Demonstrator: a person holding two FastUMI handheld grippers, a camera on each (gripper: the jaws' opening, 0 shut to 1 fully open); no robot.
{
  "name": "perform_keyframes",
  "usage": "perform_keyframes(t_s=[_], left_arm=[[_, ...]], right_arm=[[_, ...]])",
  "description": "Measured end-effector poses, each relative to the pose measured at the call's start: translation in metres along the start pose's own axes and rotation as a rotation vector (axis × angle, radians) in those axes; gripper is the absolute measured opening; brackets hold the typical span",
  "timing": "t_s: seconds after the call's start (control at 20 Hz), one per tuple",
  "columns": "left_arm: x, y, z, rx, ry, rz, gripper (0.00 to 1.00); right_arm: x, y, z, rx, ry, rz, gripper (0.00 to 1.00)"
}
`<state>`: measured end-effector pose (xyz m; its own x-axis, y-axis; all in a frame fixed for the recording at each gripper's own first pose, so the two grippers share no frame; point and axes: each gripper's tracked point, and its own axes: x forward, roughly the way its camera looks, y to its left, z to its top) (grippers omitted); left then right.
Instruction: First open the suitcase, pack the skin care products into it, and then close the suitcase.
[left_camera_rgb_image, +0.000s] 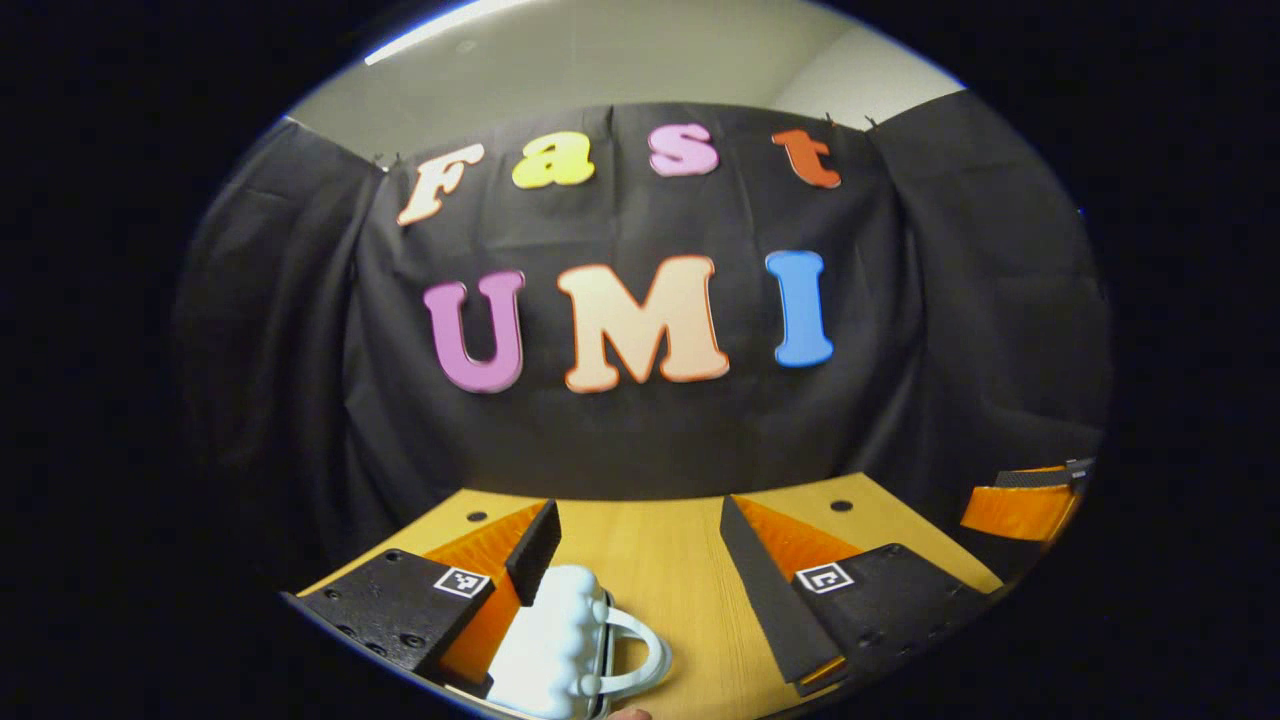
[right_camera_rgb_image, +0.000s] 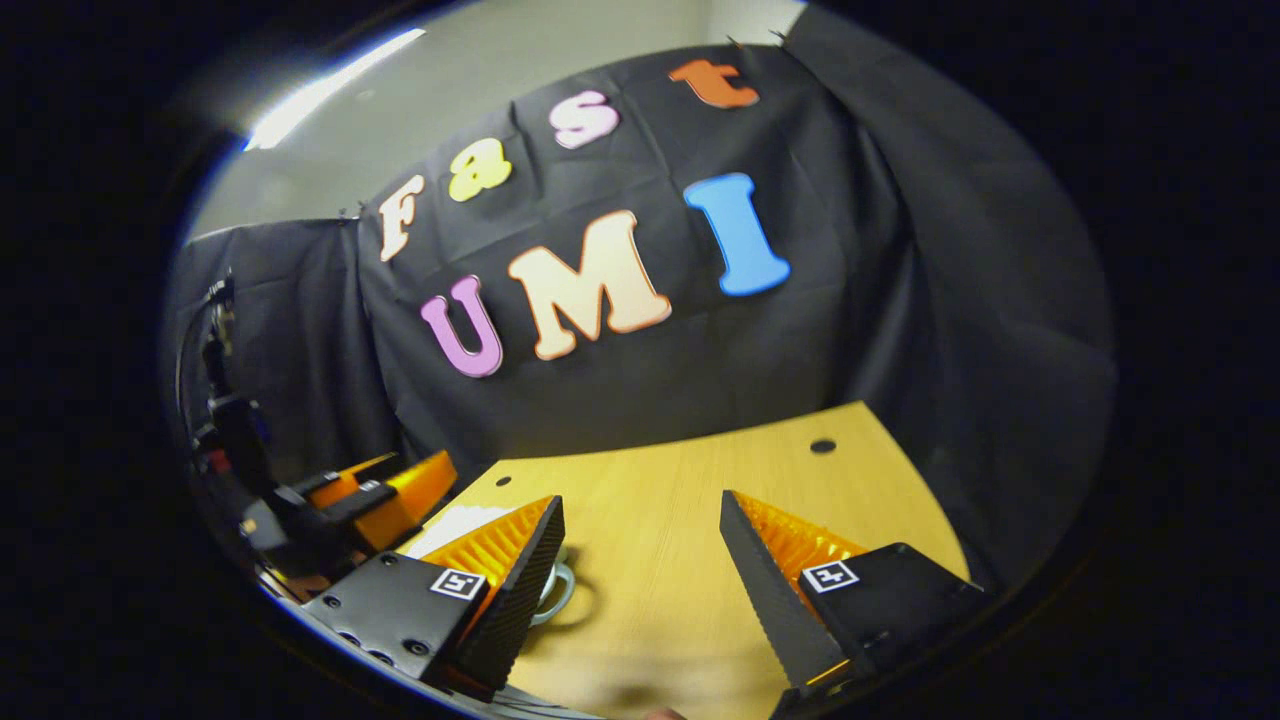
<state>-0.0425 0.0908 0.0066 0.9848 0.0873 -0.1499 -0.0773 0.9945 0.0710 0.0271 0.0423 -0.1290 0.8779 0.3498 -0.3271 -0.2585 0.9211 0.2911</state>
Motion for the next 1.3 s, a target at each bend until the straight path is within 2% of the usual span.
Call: perform_keyframes(t_s=[0.1,0.2,0.35,0.45,0.75,0.95,1.3], left_arm=[[-0.016,-0.011,0.025,0.024,-0.056,-0.007,0.97],[-0.030,-0.010,0.049,0.045,-0.115,0.011,0.95],[-0.036,-0.028,0.052,0.049,-0.139,-0.052,0.94],[-0.032,-0.034,0.051,0.049,-0.140,-0.093,0.94],[-0.029,-0.038,0.051,0.050,-0.115,-0.171,0.94],[-0.033,-0.041,0.053,0.042,-0.128,-0.205,0.94],[-0.043,-0.036,0.043,0.028,-0.121,-0.230,0.94]], right_arm=[[-0.008,0.001,0.030,-0.083,-0.090,-0.006,0.95],[-0.018,0.004,0.053,-0.121,-0.161,-0.023,0.99],[-0.035,0.013,0.091,-0.148,-0.292,-0.060,0.96],[-0.042,0.019,0.100,-0.170,-0.335,-0.087,0.98],[-0.060,0.023,0.117,-0.189,-0.390,-0.168,0.98],[-0.075,0.023,0.112,-0.191,-0.388,-0.215,0.98],[-0.087,0.043,0.107,-0.217,-0.386,-0.224,0.98]])
